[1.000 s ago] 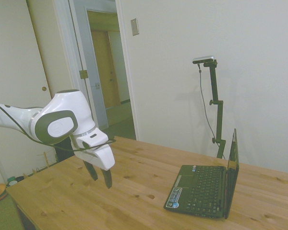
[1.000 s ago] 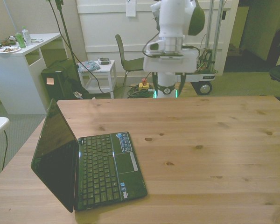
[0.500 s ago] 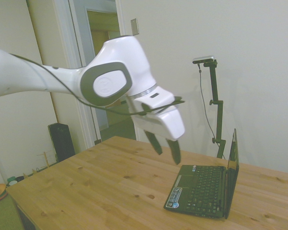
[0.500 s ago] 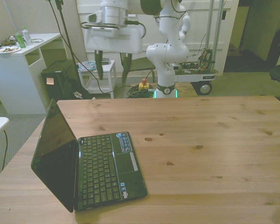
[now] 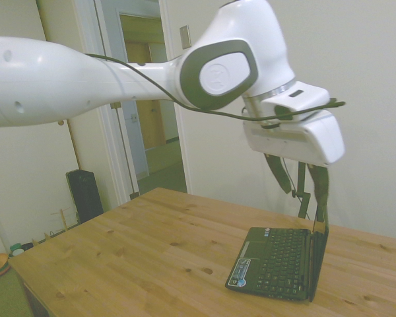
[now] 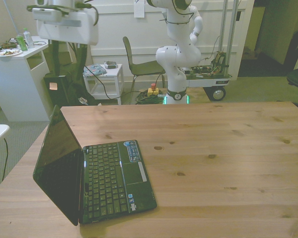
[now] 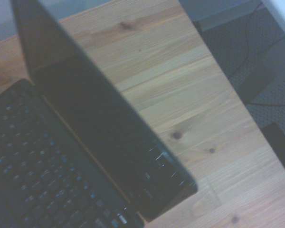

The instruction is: Close the laptop

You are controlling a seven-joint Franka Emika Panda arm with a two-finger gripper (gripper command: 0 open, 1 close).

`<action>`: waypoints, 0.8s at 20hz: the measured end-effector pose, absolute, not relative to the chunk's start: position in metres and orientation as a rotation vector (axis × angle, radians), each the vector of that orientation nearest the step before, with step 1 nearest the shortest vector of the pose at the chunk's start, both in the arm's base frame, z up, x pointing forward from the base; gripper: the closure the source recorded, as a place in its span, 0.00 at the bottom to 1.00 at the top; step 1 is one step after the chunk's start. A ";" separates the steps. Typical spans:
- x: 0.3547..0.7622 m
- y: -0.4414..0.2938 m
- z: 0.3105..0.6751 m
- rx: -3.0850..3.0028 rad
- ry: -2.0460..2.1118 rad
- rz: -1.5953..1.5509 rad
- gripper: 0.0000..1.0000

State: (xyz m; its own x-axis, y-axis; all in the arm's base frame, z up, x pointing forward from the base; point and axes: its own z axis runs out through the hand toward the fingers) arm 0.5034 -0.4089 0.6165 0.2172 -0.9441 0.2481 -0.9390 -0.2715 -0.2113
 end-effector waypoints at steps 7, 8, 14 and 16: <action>0.501 -0.486 0.615 -2.374 1.988 -0.484 1.00; 0.502 -0.493 0.614 -2.368 1.997 -0.476 1.00; 0.533 -0.506 0.593 -2.391 1.978 -0.420 1.00; 0.543 -0.500 0.593 -2.398 1.971 -0.418 1.00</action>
